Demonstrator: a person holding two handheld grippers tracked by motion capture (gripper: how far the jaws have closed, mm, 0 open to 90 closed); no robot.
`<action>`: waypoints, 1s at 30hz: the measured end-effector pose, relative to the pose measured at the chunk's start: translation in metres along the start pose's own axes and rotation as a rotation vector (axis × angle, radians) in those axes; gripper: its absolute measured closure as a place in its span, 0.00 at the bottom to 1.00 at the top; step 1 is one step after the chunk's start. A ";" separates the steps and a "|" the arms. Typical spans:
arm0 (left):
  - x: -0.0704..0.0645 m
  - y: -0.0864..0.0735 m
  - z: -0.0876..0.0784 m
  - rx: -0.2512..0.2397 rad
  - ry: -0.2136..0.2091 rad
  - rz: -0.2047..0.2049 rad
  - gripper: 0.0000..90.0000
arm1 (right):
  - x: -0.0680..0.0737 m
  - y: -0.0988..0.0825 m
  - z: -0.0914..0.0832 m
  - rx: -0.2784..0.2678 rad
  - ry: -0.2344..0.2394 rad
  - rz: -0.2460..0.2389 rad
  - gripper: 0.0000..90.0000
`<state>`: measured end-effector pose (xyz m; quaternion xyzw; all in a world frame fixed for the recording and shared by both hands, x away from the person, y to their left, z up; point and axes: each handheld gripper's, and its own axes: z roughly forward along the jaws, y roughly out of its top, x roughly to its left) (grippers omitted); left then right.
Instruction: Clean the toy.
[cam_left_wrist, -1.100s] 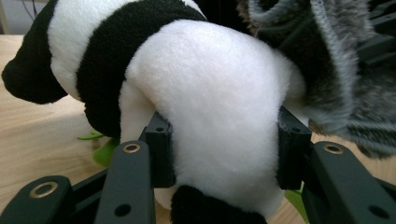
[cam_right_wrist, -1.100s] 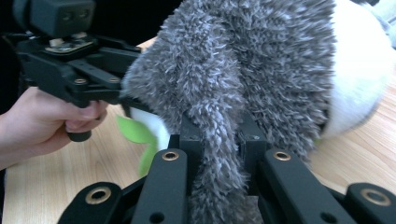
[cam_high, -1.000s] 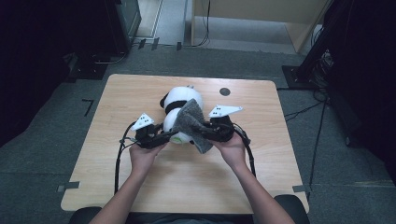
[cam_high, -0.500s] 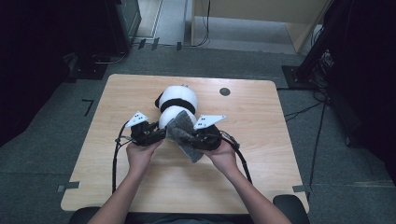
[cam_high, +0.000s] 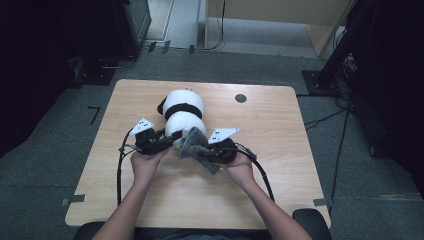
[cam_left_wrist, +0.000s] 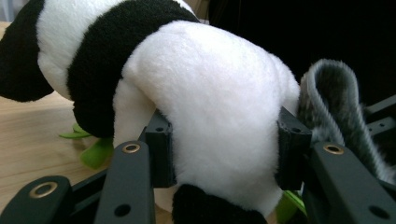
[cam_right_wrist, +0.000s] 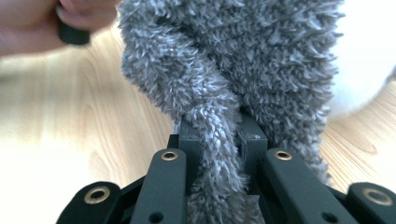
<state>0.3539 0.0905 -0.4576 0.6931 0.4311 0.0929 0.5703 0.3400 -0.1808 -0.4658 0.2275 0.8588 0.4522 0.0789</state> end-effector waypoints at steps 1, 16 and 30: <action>0.002 0.001 -0.002 -0.010 -0.001 -0.010 0.57 | -0.001 -0.001 0.001 0.010 -0.006 0.006 0.86; 0.015 0.010 -0.005 -0.024 0.016 0.054 0.57 | -0.028 -0.017 -0.018 0.040 -0.114 0.108 0.85; 0.043 0.014 -0.007 -0.037 0.028 0.038 0.60 | -0.059 -0.030 -0.061 -0.010 -0.221 0.264 0.86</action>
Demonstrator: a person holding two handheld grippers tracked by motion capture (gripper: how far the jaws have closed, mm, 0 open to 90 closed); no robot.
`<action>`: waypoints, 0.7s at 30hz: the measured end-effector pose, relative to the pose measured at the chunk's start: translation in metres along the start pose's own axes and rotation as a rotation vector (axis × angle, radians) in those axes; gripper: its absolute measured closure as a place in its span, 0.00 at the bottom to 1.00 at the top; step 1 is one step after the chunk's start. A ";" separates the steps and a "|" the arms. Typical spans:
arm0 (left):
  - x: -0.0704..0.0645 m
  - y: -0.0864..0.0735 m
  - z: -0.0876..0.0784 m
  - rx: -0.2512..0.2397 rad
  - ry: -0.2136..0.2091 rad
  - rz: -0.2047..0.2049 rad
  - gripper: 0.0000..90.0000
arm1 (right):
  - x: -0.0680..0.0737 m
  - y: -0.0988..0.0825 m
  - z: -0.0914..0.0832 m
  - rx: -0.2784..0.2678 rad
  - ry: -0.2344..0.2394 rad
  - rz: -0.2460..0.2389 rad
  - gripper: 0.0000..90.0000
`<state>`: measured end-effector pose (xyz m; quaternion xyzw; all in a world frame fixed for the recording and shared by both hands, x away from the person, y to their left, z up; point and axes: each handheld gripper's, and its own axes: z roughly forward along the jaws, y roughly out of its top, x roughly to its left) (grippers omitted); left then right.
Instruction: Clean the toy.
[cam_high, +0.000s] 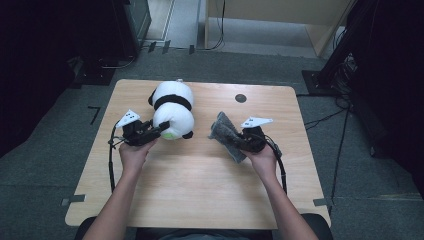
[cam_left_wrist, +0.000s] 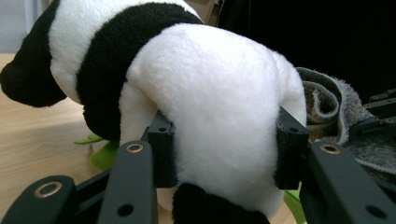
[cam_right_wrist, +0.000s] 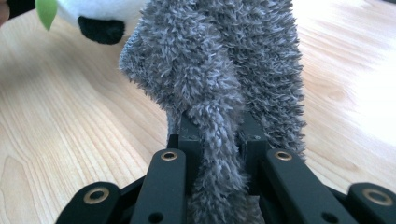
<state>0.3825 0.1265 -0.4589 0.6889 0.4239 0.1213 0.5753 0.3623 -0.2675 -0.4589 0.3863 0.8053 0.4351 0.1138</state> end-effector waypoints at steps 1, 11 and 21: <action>0.003 -0.001 0.001 0.007 0.006 -0.004 0.60 | -0.002 0.000 -0.001 -0.005 -0.003 0.012 0.86; 0.032 -0.003 -0.005 0.052 0.055 0.014 0.59 | -0.029 -0.007 -0.007 -0.005 -0.063 0.068 0.86; 0.051 -0.011 -0.001 0.104 0.075 0.020 0.54 | -0.055 -0.019 -0.002 0.021 -0.134 0.121 0.85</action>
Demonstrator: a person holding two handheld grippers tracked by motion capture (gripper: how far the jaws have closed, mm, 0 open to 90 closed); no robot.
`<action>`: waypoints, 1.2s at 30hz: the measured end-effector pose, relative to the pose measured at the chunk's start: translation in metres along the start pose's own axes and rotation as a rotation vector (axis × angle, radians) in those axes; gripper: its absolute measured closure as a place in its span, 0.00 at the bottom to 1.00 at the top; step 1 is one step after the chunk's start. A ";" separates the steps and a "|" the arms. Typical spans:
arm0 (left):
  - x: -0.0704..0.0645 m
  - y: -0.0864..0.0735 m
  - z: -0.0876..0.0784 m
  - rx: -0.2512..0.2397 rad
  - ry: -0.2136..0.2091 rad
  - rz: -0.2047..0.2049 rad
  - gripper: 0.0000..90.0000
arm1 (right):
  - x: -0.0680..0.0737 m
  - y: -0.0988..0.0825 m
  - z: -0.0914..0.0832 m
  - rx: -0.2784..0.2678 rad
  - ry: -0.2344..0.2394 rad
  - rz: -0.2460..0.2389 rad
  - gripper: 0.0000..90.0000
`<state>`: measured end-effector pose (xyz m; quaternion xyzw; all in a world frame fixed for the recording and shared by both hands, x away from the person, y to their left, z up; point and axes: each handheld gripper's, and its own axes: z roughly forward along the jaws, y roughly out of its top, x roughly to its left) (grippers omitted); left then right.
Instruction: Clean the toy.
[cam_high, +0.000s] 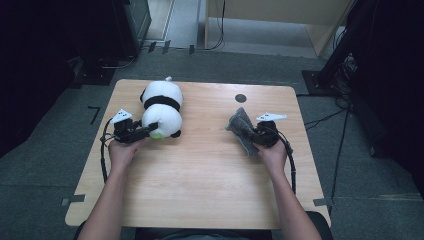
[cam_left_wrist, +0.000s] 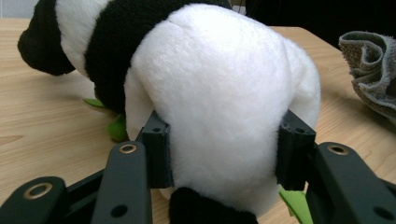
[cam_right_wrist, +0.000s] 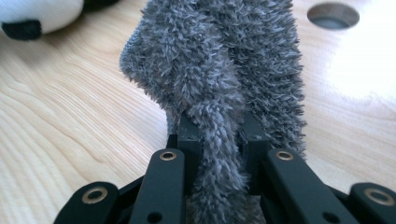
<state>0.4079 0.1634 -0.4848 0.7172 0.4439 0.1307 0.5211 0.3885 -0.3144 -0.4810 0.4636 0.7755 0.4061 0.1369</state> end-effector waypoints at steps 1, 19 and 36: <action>0.001 0.000 0.000 0.000 -0.002 0.002 0.54 | -0.001 -0.001 0.002 0.003 -0.011 -0.004 0.84; -0.008 0.003 -0.004 0.097 0.022 0.004 0.20 | -0.010 -0.003 0.021 0.100 0.023 0.061 0.42; -0.027 0.015 -0.023 0.111 0.075 0.072 0.05 | 0.008 0.010 -0.013 -0.002 0.023 -0.014 0.40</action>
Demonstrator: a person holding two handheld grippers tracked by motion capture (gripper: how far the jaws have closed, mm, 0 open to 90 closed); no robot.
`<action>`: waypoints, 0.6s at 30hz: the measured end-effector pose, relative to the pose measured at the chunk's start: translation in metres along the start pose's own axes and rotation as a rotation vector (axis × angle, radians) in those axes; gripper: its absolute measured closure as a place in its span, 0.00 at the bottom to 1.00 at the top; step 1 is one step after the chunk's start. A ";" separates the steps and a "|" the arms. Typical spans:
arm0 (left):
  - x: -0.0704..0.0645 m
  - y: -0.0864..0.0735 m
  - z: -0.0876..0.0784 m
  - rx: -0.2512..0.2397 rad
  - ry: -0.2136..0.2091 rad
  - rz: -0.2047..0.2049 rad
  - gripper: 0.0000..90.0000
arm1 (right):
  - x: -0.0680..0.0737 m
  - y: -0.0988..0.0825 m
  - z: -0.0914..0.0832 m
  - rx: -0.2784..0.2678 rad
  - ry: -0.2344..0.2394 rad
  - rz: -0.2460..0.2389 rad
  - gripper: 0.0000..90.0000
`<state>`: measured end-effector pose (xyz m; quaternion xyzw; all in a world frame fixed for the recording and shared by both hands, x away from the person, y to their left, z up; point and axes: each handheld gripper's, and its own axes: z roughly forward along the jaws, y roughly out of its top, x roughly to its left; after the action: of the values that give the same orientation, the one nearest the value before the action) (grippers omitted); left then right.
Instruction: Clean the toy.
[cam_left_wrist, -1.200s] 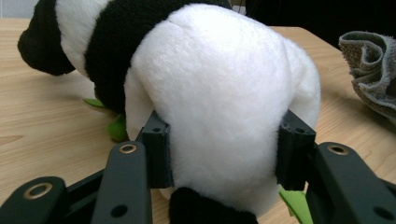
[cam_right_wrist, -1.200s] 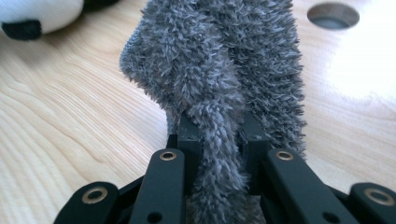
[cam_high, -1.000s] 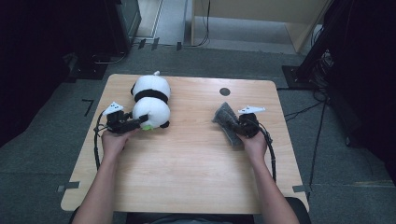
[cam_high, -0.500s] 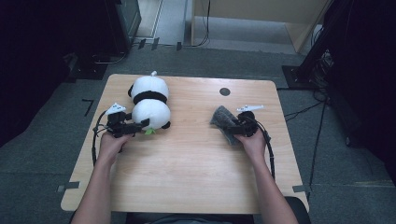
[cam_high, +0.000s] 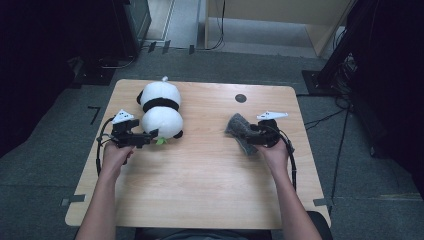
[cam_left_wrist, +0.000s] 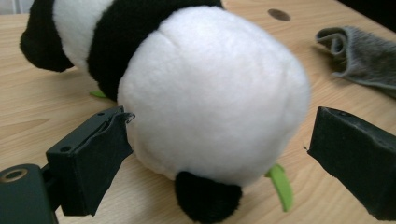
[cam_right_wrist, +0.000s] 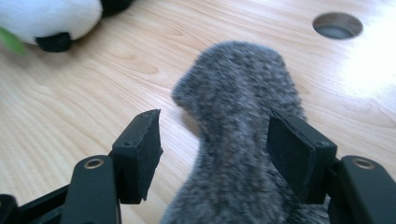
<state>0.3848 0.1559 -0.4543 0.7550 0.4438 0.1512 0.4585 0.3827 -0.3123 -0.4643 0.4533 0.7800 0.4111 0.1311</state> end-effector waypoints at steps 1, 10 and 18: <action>-0.001 0.000 -0.001 -0.002 -0.008 0.007 0.06 | 0.002 0.000 -0.001 -0.004 0.001 -0.004 0.40; -0.020 0.009 -0.013 -0.024 -0.041 0.030 0.07 | 0.021 -0.001 -0.004 0.003 0.030 -0.042 0.41; -0.050 0.013 -0.013 -0.022 -0.132 0.068 0.07 | 0.039 0.001 0.001 -0.015 0.088 -0.077 0.41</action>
<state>0.3555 0.1206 -0.4281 0.7728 0.3849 0.1213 0.4898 0.3625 -0.2802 -0.4573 0.4035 0.7986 0.4313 0.1157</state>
